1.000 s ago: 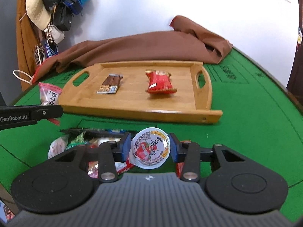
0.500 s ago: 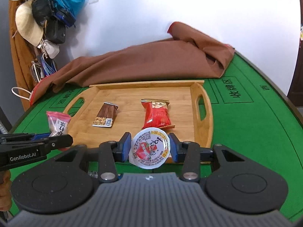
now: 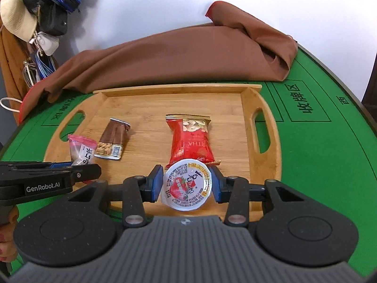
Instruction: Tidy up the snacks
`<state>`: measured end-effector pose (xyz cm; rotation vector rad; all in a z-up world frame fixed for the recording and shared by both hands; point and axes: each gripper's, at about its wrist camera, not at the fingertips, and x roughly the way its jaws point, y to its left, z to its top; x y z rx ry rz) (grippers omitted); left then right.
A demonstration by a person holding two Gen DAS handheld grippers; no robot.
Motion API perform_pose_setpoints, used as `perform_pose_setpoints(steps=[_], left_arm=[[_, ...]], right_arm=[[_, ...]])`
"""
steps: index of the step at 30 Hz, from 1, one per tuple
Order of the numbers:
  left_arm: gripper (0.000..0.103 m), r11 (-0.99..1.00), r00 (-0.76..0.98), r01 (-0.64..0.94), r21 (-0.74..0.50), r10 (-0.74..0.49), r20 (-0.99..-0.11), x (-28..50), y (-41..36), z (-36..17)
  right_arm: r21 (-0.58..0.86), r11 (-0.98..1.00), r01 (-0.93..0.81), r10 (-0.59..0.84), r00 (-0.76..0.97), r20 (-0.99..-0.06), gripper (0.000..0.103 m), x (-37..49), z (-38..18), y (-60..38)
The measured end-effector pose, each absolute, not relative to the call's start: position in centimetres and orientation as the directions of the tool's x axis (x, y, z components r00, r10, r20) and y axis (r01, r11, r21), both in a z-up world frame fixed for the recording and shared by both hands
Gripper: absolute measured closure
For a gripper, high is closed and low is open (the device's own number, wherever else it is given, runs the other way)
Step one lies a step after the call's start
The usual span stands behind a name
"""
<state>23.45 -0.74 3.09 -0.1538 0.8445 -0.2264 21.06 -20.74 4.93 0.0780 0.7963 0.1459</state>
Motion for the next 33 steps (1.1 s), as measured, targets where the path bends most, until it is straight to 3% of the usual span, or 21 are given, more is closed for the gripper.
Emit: perform_pose_setpoints(steps=[26,33], left_arm=[[0.079,0.967,0.644,0.073,-0.243,-0.232,-0.729,31.2,-1.5,2.0],[0.073,0.974,0.653,0.079,-0.212,-0.211,-0.728,30.7,-1.8,2.1]], right_arm=[[0.086,0.995,-0.044,0.092,0.684,-0.724,0.057,27.6,4.0,-20.0],[0.090,0.994,-0.066,0.111,0.681,-0.724,0.054,27.4,4.1,-19.9]])
